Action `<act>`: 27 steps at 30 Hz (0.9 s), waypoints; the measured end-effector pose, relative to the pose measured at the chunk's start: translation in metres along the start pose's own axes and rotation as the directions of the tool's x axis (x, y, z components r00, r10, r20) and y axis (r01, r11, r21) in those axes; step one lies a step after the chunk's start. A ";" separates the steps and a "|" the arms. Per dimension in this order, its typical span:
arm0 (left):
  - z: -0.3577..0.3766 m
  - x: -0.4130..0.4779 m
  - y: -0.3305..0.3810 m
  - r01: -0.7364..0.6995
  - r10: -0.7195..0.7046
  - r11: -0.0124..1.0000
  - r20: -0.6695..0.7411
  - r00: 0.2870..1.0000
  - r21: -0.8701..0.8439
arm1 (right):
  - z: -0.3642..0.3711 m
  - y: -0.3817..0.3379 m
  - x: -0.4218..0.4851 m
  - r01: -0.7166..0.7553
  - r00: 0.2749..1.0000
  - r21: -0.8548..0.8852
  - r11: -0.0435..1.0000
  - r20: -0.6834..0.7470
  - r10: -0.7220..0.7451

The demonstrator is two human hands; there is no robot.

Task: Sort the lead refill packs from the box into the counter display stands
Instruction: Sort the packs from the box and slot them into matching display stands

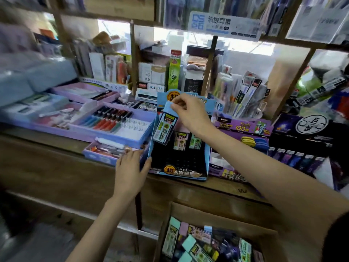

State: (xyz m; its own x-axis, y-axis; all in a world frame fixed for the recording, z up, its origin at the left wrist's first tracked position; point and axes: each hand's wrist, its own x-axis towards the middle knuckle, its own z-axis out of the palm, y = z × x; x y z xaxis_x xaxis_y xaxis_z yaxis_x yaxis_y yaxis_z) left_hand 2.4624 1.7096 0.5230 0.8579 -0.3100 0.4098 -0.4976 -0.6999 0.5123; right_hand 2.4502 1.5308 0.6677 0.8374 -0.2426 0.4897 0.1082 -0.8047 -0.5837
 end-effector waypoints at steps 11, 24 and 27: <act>0.008 -0.002 -0.006 -0.055 0.053 0.998 -0.089 0.995 -0.021 | 0.024 0.013 0.005 0.156 0.988 -0.147 0.977 0.017 -0.156; 0.007 -0.004 -0.007 -0.059 0.056 0.998 -0.074 0.996 -0.039 | 0.031 0.027 0.003 0.124 0.986 -0.136 0.983 0.124 -0.107; 0.007 -0.004 -0.006 -0.062 0.059 0.997 -0.070 0.996 -0.038 | 0.037 0.033 0.004 0.147 0.984 -0.247 0.958 0.131 -0.117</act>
State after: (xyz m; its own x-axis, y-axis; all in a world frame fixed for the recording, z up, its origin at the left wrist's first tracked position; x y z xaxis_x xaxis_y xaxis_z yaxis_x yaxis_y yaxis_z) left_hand 2.4627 1.7109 0.5129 0.8158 -0.3051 0.4914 -0.5544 -0.6546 0.5139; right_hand 2.4767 1.5233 0.6264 0.8820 -0.0736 0.4655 0.0944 -0.9401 -0.3274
